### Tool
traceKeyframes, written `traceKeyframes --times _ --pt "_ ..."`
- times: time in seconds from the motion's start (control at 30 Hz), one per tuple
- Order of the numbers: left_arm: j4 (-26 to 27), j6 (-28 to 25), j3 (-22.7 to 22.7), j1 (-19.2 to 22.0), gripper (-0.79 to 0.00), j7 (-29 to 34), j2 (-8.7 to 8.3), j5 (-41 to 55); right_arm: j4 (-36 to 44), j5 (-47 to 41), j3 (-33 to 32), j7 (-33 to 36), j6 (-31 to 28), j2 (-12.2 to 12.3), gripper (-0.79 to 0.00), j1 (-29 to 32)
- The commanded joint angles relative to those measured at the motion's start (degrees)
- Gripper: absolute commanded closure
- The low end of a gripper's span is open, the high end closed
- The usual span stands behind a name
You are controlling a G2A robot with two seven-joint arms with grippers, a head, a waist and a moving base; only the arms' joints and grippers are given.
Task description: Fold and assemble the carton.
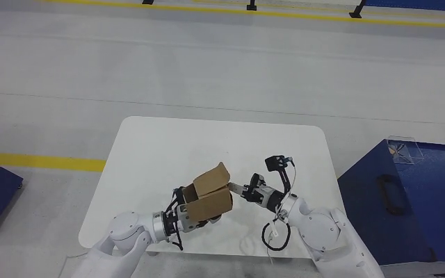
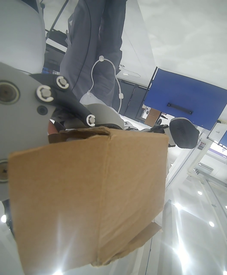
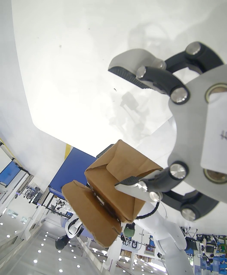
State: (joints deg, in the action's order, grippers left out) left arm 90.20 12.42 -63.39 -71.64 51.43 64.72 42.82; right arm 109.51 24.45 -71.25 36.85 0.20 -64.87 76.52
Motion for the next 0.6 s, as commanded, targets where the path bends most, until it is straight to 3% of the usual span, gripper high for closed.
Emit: traceKeyframes --times 0.0,0.57 --pt "0.02 0.05 0.01 0.0 0.0 0.11 -0.02 -0.27 -0.12 0.54 0.31 0.5 0.22 0.01 -0.785 -0.1" --pt "0.28 0.34 0.14 -0.06 0.0 0.99 -0.15 -1.38 0.5 1.31 1.08 0.48 0.86 -0.08 -0.785 -0.36"
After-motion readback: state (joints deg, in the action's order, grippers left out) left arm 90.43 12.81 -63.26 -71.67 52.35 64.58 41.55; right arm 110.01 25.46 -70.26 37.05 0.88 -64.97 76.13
